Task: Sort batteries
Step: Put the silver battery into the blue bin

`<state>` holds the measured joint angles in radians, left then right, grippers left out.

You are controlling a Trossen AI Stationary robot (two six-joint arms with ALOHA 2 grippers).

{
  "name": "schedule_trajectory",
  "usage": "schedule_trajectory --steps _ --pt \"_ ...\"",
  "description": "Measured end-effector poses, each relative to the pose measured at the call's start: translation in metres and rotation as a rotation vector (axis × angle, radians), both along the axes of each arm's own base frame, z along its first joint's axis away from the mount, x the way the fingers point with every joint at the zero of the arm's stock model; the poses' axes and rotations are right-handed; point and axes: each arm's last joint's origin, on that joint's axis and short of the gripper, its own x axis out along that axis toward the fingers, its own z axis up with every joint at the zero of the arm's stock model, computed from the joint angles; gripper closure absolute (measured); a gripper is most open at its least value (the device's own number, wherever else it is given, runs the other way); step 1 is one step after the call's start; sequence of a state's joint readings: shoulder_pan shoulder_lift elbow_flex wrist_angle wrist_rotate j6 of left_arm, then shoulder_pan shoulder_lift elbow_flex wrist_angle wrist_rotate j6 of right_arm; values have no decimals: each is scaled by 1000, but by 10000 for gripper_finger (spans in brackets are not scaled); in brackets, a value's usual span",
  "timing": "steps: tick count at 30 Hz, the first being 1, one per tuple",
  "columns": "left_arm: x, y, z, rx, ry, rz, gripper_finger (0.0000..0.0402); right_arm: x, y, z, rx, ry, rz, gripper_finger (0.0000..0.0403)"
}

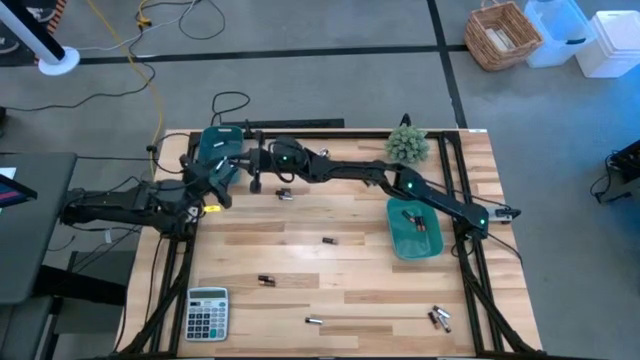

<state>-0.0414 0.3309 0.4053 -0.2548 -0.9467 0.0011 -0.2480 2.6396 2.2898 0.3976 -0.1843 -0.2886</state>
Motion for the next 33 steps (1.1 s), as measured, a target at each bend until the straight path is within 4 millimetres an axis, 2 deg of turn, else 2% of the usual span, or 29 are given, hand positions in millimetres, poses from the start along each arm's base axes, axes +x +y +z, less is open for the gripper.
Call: schedule_trajectory --steps 6,13,20,29,33 --pt "-9 -2 7 16 14 -95 172 2 9 -3 -81 40 -41 349" --pt "-23 0 8 1 -41 -56 173 5 19 -4 -227 77 -131 349" --pt "-21 1 6 -16 -45 28 173 4 13 -2 -270 67 -164 349" --pt "-15 3 3 -25 -19 64 175 5 24 5 -287 22 -159 349" --pt "-15 5 3 -29 -16 74 189 6 28 7 -291 3 -155 349"
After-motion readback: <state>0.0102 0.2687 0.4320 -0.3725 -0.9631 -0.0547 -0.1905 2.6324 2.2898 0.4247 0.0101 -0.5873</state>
